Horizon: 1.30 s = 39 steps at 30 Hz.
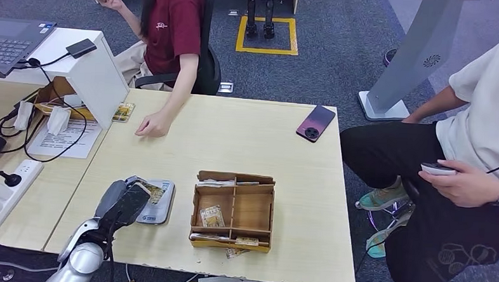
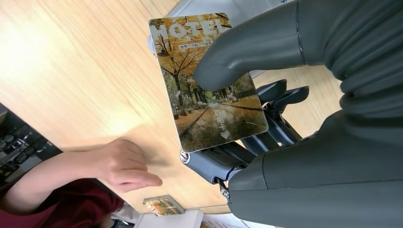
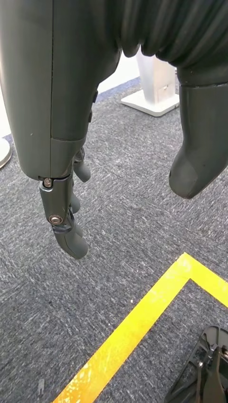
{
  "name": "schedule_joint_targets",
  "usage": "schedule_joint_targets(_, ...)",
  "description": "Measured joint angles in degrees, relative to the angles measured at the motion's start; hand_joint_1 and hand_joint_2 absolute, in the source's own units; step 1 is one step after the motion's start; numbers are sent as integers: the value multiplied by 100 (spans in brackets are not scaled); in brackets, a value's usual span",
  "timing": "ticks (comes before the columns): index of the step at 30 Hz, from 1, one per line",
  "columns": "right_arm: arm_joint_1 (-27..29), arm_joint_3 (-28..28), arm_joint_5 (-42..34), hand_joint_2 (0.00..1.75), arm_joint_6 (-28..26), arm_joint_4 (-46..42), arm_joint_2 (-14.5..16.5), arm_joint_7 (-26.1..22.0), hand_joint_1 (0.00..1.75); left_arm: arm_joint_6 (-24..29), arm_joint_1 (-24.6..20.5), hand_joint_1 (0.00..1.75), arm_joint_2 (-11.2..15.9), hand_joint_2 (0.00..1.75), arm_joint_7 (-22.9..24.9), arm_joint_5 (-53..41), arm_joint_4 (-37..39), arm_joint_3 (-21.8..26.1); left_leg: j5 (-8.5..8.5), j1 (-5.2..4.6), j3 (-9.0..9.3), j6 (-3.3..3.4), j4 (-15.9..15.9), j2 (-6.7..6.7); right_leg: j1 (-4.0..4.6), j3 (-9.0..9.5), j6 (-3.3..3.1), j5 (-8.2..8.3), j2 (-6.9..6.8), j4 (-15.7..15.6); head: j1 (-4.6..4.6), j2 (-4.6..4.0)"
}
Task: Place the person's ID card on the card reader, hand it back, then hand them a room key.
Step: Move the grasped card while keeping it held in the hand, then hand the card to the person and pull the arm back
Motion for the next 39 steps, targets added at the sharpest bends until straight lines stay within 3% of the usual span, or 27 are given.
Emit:
schedule_joint_targets(29, -5, -4, 68, 175, 9, 0, 13, 11, 0, 549, -117, 175, -129, 175, 229, -1290, 593, 3, 0, 0, 0, 0, 0, -1, 0, 3, 0, 0, -1, 0, 0, 1)
schedule_joint_targets(32, -4, -11, 87, 175, 4, 0, 13, 3, 0, 420, -119, 175, -154, 175, -80, -692, 601, 47, 1, 0, 1, 0, 0, -2, 0, 4, 0, 0, -2, 0, 0, 0)
schedule_joint_targets(39, -3, -49, 158, 175, -20, 0, 13, 0, 0, 144, -93, 175, -400, 175, -985, 1942, 305, 458, 1, 0, 0, 0, 0, -2, 0, 4, 0, 0, -2, 1, 1, 1)
